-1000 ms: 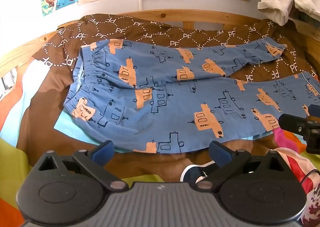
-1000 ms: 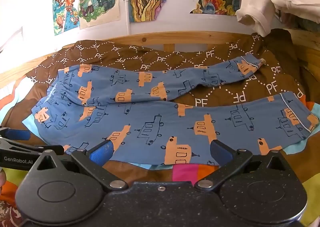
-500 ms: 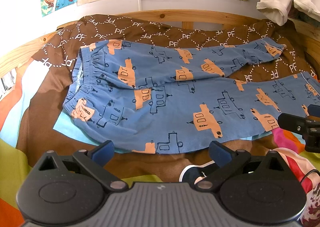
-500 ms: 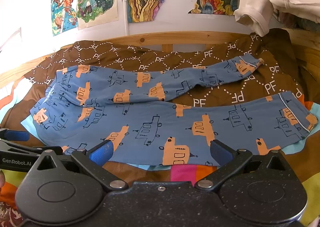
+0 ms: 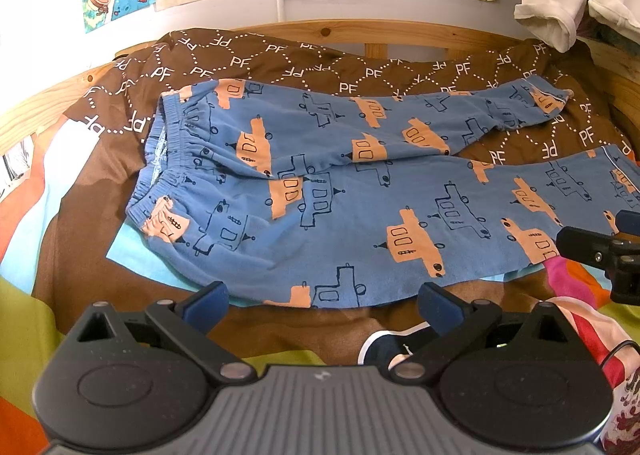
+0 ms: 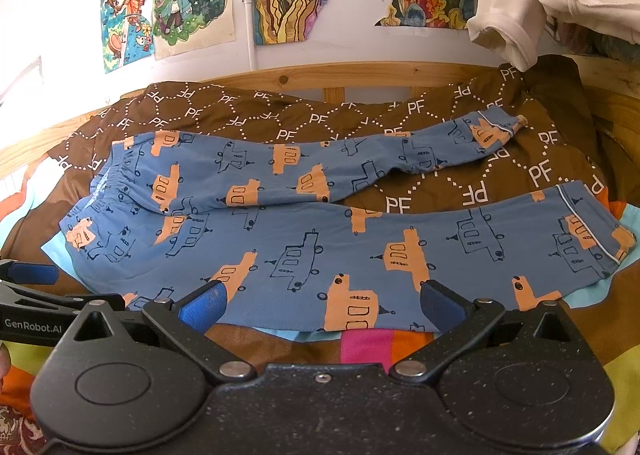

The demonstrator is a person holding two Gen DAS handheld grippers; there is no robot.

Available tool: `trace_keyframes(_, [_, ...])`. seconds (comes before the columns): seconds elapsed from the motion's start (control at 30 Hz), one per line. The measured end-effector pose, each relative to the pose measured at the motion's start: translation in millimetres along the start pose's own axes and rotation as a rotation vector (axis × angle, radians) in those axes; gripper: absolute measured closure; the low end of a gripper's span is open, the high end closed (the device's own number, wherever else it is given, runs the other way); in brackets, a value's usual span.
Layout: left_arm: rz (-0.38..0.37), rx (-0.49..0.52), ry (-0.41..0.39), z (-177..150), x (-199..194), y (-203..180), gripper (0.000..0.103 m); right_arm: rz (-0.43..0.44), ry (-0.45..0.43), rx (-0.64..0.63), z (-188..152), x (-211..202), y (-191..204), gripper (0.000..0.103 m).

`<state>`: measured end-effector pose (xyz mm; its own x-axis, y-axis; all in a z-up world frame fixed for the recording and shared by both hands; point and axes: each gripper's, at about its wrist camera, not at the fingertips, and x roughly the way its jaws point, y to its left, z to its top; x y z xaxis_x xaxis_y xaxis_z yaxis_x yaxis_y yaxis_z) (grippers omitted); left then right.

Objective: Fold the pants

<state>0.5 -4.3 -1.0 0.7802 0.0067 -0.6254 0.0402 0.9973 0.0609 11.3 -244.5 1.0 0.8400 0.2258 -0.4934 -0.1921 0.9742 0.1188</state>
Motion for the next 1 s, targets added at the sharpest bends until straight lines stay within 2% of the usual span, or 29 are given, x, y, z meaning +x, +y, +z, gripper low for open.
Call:
trace_keyframes(0.57, [-0.003, -0.005, 0.009, 1, 3, 0, 0.0, 0.002, 0.001, -0.001, 0, 1, 0, 0.001])
trace_keyframes(1.0, [-0.004, -0.012, 0.013, 26, 13, 13, 0.0, 0.025, 0.011, 0.002, 5, 9, -3, 0.001])
